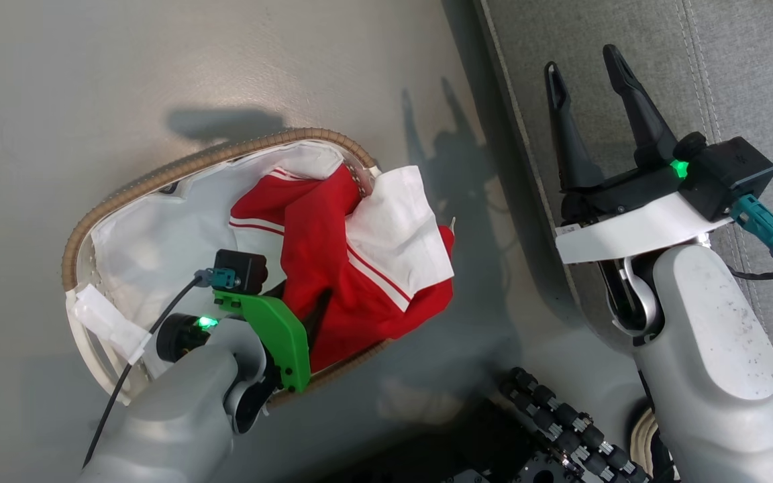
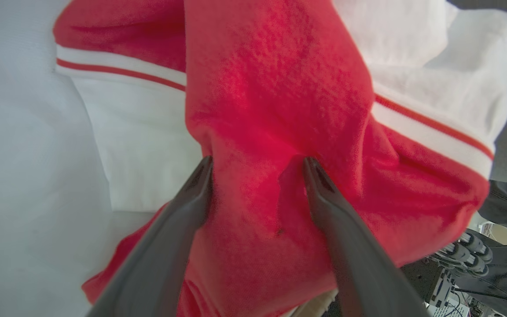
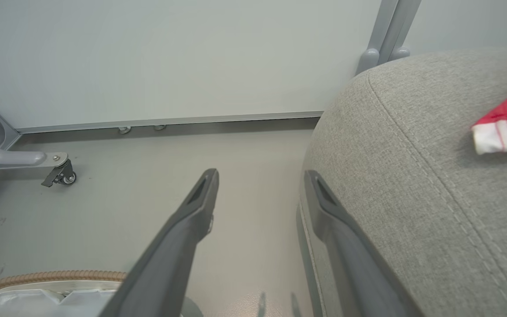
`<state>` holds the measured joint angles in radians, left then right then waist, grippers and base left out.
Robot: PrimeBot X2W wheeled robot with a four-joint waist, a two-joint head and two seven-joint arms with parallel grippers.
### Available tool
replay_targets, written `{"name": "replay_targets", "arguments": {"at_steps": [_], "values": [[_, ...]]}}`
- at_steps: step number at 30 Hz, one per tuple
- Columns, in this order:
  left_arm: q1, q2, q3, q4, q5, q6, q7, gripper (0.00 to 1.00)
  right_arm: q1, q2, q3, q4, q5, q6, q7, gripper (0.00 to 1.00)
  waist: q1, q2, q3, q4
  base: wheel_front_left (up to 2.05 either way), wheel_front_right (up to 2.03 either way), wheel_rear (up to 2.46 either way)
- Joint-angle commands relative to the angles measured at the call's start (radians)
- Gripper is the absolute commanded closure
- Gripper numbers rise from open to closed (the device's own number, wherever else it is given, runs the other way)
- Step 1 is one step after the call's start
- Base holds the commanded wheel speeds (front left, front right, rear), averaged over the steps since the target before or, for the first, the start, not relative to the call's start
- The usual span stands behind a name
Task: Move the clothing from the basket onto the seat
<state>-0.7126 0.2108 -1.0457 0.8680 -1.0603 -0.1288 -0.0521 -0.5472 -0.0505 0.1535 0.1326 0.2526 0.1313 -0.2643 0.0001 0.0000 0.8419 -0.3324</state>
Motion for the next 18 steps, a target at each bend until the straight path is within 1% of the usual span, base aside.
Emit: {"name": "replay_targets", "arguments": {"at_steps": [1,2,6,9,13,18], "values": [[-0.013,0.015,-0.021,-0.007,-0.018,-0.003,0.009,0.59,-0.012,-0.002,0.001,0.004,-0.001,-0.001,0.0,0.0,-0.0001,0.0,-0.004,0.001,0.0,0.0,0.0],[-0.015,0.018,-0.032,-0.01,-0.026,-0.003,0.012,1.0,-0.012,-0.002,0.002,0.006,0.0,-0.001,0.0,0.0,-0.0001,0.0,-0.007,0.001,0.0,0.0,0.0],[-0.025,0.029,-0.086,-0.02,-0.073,-0.003,-0.022,1.0,-0.009,-0.002,-0.002,0.015,0.005,-0.001,0.0,0.0,-0.0001,0.0,-0.038,0.005,0.0,0.0,0.0],[-0.023,0.033,-0.122,-0.016,-0.086,-0.003,-0.064,1.0,-0.004,-0.002,-0.006,0.026,0.011,-0.001,0.0,0.0,-0.0001,0.0,-0.076,0.013,0.0,0.0,0.0],[-0.013,0.028,-0.172,-0.014,-0.092,-0.003,-0.125,1.0,0.021,-0.003,-0.013,0.044,-0.007,-0.001,0.0,0.0,-0.0001,0.0,-0.151,0.035,0.0,0.0,0.0],[0.023,0.012,-0.194,-0.014,-0.122,-0.003,-0.185,1.0,0.061,-0.003,-0.022,0.079,-0.024,-0.001,0.0,0.0,-0.0001,0.0,-0.259,0.065,0.0,0.0,0.0]]}}
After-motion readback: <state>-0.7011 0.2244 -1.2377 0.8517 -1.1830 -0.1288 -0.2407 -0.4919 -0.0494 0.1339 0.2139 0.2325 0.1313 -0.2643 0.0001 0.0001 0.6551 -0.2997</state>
